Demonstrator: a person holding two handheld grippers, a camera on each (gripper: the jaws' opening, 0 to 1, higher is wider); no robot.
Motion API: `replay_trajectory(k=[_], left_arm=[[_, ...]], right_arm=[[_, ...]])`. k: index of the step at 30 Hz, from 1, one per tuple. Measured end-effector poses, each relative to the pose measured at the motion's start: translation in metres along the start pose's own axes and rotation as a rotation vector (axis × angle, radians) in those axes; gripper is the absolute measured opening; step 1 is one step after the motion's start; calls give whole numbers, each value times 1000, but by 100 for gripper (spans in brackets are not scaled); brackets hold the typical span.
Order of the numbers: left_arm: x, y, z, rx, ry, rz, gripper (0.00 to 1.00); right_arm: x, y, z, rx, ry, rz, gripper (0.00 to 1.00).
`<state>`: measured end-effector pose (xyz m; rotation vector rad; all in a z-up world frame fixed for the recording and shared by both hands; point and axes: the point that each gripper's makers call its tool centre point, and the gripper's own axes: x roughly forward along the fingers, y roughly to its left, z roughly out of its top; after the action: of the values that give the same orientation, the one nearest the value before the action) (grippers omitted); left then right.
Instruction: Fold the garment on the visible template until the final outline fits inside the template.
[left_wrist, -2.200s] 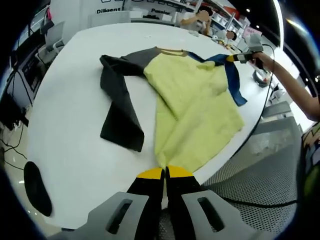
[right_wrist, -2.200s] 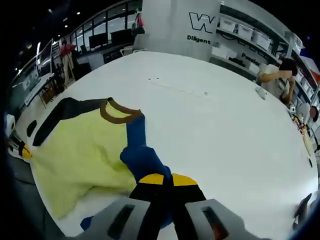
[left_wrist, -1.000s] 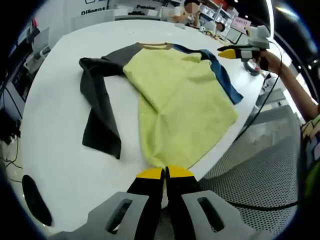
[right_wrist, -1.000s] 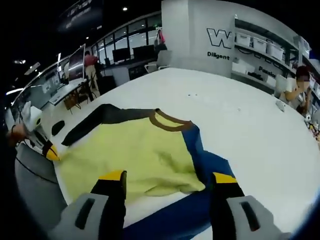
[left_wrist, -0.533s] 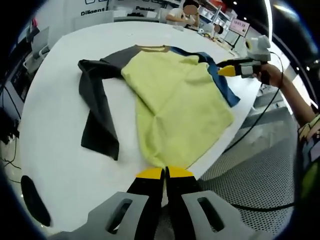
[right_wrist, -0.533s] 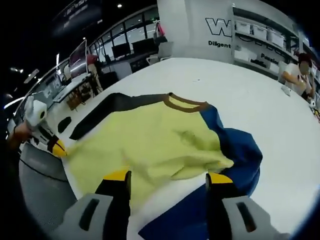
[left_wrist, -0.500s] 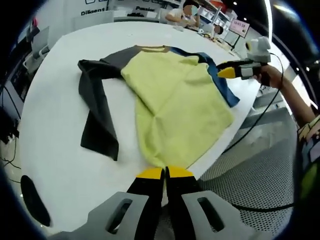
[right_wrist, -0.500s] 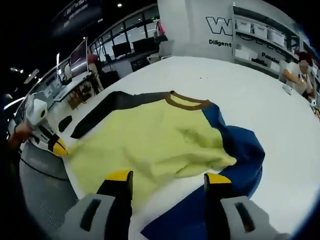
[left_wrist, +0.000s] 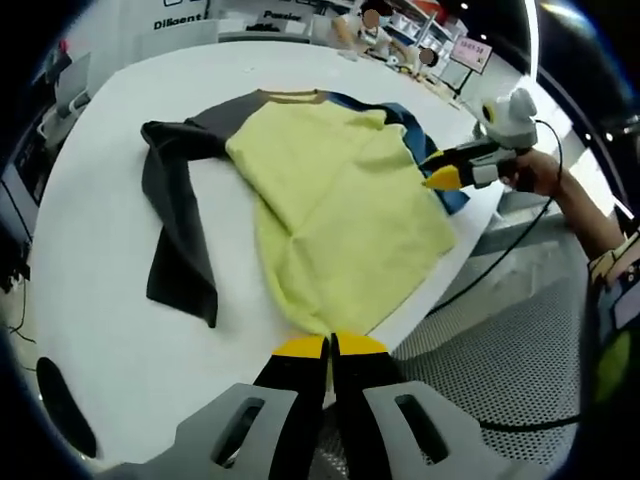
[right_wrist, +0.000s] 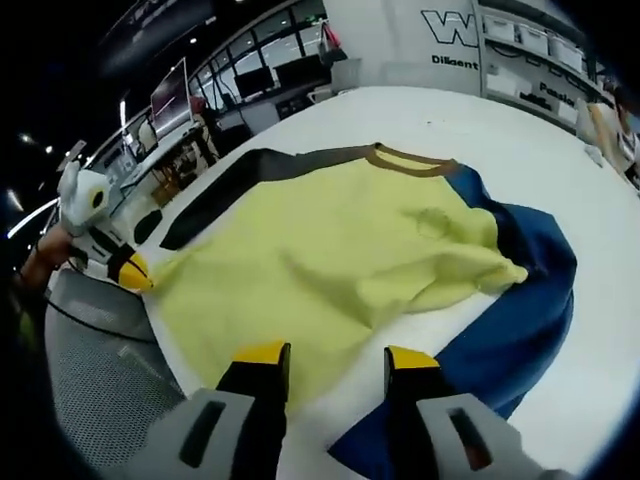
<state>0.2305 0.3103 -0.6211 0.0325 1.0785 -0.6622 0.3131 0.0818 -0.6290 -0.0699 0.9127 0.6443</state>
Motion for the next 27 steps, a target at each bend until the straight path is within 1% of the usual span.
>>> replay_trajectory(k=[2, 4, 6, 7, 8, 10, 13, 14, 15, 19, 20, 22, 23, 27], left_arm=[[0, 0, 0, 2, 1, 0, 0], [1, -2, 0, 2, 1, -4, 0], [1, -3, 3, -5, -16, -9, 0], [2, -3, 3, -5, -18, -9, 0], [3, -4, 3, 8, -14, -10, 0], [2, -3, 3, 20, -9, -6, 0], [2, -3, 4, 18, -18, -7, 0], [3, -2, 6, 10, -26, -1, 0], [3, -1, 6, -6, -29, 5, 0], [3, -2, 6, -8, -32, -2, 0], [3, -3, 7, -5, -33, -4, 0], [3, -5, 8, 0, -36, -6, 0], [3, -5, 8, 3, -36, -7, 0], [3, -6, 7, 14, -30, -8, 0]], right_arm=[[0, 1, -1, 1, 3, 3, 26], [2, 6, -5, -7, 13, 13, 23], [5, 14, -11, -11, 20, 36, 21], [8, 14, -16, -20, 44, 28, 20], [10, 12, -18, -32, 50, 15, 16], [9, 14, -19, -46, 57, 24, 8], [9, 16, -18, -46, 64, 31, 2], [8, 14, -15, -62, 53, 15, 0], [6, 13, -10, -91, 32, 7, 0], [-3, 17, -10, -42, 40, 43, 0], [-6, 17, -9, 38, 19, 51, 0], [-10, 19, -8, 92, 4, 75, 0], [-12, 20, -10, 100, 11, 78, 0], [-20, 28, -8, 65, 30, 78, 0]])
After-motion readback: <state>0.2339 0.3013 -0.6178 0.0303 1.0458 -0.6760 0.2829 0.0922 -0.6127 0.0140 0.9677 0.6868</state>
